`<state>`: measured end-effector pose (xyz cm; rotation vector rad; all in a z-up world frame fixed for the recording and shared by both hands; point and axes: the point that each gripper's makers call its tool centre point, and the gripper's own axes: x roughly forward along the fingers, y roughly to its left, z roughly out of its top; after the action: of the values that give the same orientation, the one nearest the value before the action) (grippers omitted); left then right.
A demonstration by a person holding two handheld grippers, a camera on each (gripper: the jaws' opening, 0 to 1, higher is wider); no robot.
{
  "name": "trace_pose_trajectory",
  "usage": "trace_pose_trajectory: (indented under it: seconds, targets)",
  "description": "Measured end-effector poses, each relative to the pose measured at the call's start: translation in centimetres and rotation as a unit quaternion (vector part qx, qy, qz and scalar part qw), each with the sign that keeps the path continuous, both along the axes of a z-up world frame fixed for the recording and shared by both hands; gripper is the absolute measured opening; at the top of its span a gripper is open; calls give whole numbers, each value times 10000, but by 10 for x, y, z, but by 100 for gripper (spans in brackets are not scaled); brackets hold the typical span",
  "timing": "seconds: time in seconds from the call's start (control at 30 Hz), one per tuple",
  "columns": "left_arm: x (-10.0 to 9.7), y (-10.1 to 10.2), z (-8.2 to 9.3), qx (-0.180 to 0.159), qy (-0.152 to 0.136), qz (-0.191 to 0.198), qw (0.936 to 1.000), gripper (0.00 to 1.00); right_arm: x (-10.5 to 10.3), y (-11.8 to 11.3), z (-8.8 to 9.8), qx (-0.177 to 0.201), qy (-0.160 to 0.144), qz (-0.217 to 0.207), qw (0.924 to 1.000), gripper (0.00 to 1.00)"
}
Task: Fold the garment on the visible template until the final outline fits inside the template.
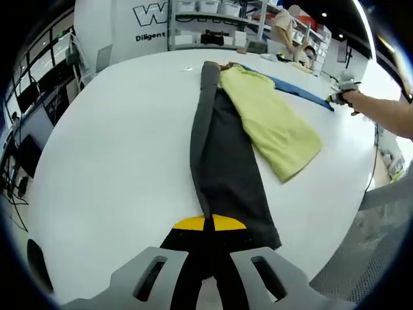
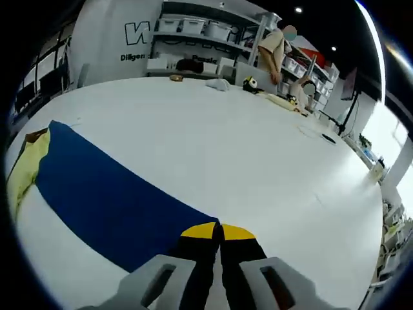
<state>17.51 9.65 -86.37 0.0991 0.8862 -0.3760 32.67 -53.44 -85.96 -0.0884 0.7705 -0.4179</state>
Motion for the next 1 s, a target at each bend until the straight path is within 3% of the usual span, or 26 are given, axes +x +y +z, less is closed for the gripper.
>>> trace_pose_trajectory:
  seconds: [0.13,0.17,0.3,0.37,0.4,0.5,0.63,0.7,0.73,0.77,0.83,1.0]
  targets:
    - [1,0,0,3,-12,0,10000,0,-5,-4,2,-124,-49,56,9999,0]
    - [1,0,0,2,-14,1,10000,0,-14,-10,-2,-153,197,-64,9997,0]
    - [2,0,0,1,-21,9,10000,0,-15,-12,-3,44,-50,-36,10000,0]
    - [2,0,0,6,-23,6,10000,0,-17,-19,15,153,-647,-334,9972,0]
    - [2,0,0,4,-24,7,10000,0,-16,-15,21,194,-808,-316,9960,0]
    - [2,-1,0,0,-31,5,10000,0,-18,11,25,332,-830,74,9960,0]
    - [3,-2,0,-15,-34,-4,10000,0,-19,19,4,565,-501,134,9971,0]
    - [2,-2,0,-21,-27,-3,10000,0,-23,23,-13,737,-160,188,9970,0]
    - [2,-2,0,-22,-26,1,10000,0,-12,16,-2,321,-416,502,9974,0]
    - [2,-1,0,-24,-25,4,10000,0,-16,14,-5,377,-306,246,9985,0]
    - [2,0,-1,-18,-21,3,10000,0,-16,9,-5,66,-90,368,9993,0]
    - [4,-2,-1,-15,-36,-25,10000,0,-10,10,-3,109,-94,399,9991,0]
